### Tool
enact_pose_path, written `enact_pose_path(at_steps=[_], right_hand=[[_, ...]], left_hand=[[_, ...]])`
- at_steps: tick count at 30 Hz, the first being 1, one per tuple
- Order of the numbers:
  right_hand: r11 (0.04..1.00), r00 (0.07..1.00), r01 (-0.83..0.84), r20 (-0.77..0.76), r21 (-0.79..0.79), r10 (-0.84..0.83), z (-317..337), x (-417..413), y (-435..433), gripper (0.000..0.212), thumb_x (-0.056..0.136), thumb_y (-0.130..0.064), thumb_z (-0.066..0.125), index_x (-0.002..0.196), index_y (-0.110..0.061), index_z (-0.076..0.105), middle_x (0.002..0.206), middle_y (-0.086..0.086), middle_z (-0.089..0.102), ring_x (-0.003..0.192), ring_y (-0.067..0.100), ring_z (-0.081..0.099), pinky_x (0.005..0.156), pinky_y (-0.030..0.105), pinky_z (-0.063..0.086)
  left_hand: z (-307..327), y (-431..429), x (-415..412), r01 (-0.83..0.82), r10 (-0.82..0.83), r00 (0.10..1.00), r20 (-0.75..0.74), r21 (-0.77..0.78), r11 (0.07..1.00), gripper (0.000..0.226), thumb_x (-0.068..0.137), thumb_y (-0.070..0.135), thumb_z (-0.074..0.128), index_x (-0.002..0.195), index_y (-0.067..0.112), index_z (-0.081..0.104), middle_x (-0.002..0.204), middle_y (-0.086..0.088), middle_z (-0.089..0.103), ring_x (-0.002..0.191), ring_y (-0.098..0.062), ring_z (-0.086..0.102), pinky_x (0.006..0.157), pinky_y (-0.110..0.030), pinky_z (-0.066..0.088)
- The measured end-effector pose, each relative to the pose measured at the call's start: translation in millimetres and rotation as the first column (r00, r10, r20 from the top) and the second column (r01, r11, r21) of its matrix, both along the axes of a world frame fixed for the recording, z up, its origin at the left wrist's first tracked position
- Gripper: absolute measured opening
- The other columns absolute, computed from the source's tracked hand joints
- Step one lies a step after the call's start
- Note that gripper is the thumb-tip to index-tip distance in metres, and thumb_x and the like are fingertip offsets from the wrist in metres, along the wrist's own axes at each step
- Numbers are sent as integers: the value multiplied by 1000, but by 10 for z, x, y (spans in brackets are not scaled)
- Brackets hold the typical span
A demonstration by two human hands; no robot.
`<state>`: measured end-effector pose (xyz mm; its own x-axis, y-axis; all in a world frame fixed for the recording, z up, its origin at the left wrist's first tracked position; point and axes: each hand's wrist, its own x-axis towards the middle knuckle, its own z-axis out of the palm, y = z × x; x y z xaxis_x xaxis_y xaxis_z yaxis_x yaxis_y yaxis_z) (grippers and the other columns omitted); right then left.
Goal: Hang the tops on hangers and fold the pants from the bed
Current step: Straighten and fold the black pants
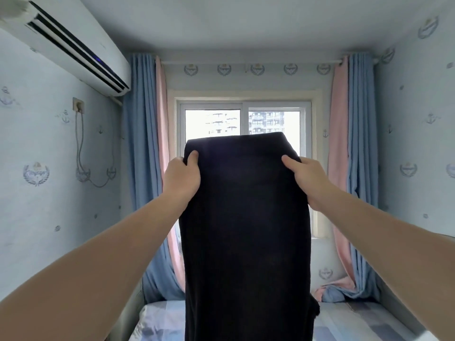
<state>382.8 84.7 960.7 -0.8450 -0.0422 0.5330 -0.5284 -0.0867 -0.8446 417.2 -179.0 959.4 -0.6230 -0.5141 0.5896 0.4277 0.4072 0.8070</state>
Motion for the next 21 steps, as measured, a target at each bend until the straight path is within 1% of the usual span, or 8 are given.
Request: enact_pose_path(at_steps=[2, 6, 8, 10, 13, 15, 18, 21], right_hand=[[1000, 1000, 6, -2, -13, -6, -69, 227, 61, 13, 100, -32, 59, 97, -24, 70, 82, -11, 76, 69, 6, 73, 47, 17, 53], [999, 999, 37, -24, -5, -37, -56, 594, 142, 14, 98, -28, 60, 92, -21, 70, 77, -10, 76, 66, 7, 73, 46, 18, 53], [998, 998, 59, -34, 10, -58, -19, 703, 149, 13, 98, -27, 61, 91, -21, 70, 76, -10, 75, 66, 7, 73, 46, 19, 53], [997, 997, 71, -33, 26, -70, 3, 760, 117, 13, 97, -28, 61, 93, -20, 71, 77, -8, 76, 68, 9, 73, 50, 21, 56], [994, 996, 92, -21, 59, -91, -33, 742, 2, 15, 96, -27, 63, 94, -16, 73, 81, -2, 77, 71, 15, 75, 63, 30, 63], [992, 994, 106, -6, 71, -106, -129, 654, -102, 16, 95, -27, 65, 94, -13, 74, 85, 4, 77, 73, 17, 74, 68, 33, 62], [990, 994, 101, 34, 101, -105, -366, 398, -293, 19, 94, -28, 66, 96, -11, 74, 87, 6, 77, 70, 17, 73, 68, 35, 62], [988, 991, 71, 105, 134, -85, -745, 69, -510, 17, 94, -28, 66, 93, -14, 74, 81, 0, 77, 67, 13, 74, 59, 29, 61]], left_hand=[[-42, 50, 229, 12, -12, 999, 30, 9, 1000, 48, 101, 50, 43, 108, 6, 61, 76, 1, 53, 71, -17, 53, 63, -32, 40], [-24, 100, 592, 35, -36, 994, 103, 9, 999, 46, 100, 51, 45, 115, 11, 61, 98, -4, 66, 88, -22, 63, 72, -36, 51], [2, 98, 713, 37, -37, 992, 122, -1, 999, 46, 100, 51, 45, 114, 11, 61, 101, -7, 67, 89, -23, 64, 72, -36, 51], [-14, 65, 785, 44, -43, 990, 134, -6, 999, 47, 100, 52, 44, 115, 11, 61, 100, -7, 67, 90, -23, 65, 72, -36, 52], [-123, -30, 787, 37, -37, 989, 143, 0, 999, 45, 101, 50, 43, 113, 11, 62, 100, -7, 69, 89, -23, 66, 74, -37, 55], [-265, -119, 719, 23, -21, 989, 146, -12, 1000, 43, 102, 50, 43, 108, 12, 63, 96, -6, 69, 84, -20, 66, 66, -33, 51], [-581, -300, 517, 16, -12, 989, 150, -20, 1000, 44, 103, 49, 42, 95, 12, 64, 81, -2, 65, 71, -16, 61, 57, -29, 42], [-1040, -522, 208, 6, 0, 982, 189, -27, 1000, 41, 104, 48, 41, 86, 16, 61, 77, 2, 63, 68, -14, 60, 55, -27, 40]])
